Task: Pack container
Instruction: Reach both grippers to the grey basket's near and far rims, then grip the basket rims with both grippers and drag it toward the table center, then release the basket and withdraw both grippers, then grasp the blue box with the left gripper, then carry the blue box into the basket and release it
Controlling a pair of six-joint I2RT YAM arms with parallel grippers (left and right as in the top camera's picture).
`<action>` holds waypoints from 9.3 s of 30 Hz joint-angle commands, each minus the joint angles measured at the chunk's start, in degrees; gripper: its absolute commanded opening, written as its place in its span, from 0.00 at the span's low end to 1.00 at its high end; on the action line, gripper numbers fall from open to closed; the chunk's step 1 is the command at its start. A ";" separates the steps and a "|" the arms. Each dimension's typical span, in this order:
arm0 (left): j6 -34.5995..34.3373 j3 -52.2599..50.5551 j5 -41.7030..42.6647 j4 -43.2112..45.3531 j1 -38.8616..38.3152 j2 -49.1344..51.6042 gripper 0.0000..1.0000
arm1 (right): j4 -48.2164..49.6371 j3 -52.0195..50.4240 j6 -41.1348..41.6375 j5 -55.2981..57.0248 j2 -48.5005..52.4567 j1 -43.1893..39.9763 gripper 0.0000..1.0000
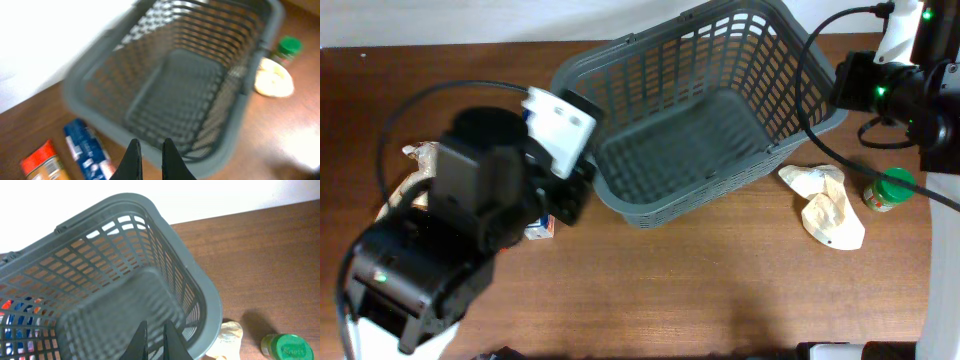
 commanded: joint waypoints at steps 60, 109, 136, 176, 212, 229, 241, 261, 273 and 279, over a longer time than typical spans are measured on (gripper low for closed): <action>8.35 0.44 -4.72 -11.41 -16.83 25.49 0.02 | -12.85 -0.22 1.88 -2.21 13.62 -0.37 0.04; -5.35 4.74 -16.63 -13.09 16.35 15.02 0.02 | -9.94 14.36 5.40 7.52 13.55 -6.47 0.04; -5.31 4.72 -14.38 -15.54 23.74 15.02 0.02 | 1.25 13.88 3.39 -23.47 32.57 -12.24 0.04; -6.99 0.44 -3.52 -4.98 34.38 14.29 0.62 | -11.13 13.94 3.30 -13.92 16.26 -45.57 0.04; 10.29 -2.99 8.41 -7.54 34.16 52.87 0.92 | -11.13 13.94 3.41 -13.88 16.33 -46.40 0.99; 8.04 -3.85 8.41 -6.01 34.60 54.21 0.02 | -11.13 13.94 3.41 -13.88 16.33 -46.40 0.99; 7.28 31.78 3.91 -7.45 37.73 38.34 0.02 | -11.13 13.94 3.41 -13.88 16.33 -46.40 0.99; 68.74 38.25 15.50 -1.27 6.93 49.16 0.02 | -11.13 13.94 3.41 -13.88 16.33 -46.40 0.99; 67.84 38.25 -20.61 2.54 4.02 67.21 0.02 | -11.13 13.94 3.41 -13.88 16.33 -46.40 0.99; 67.84 38.25 -20.70 6.58 4.52 68.39 0.02 | -11.13 13.94 3.41 -13.88 16.33 -46.40 0.99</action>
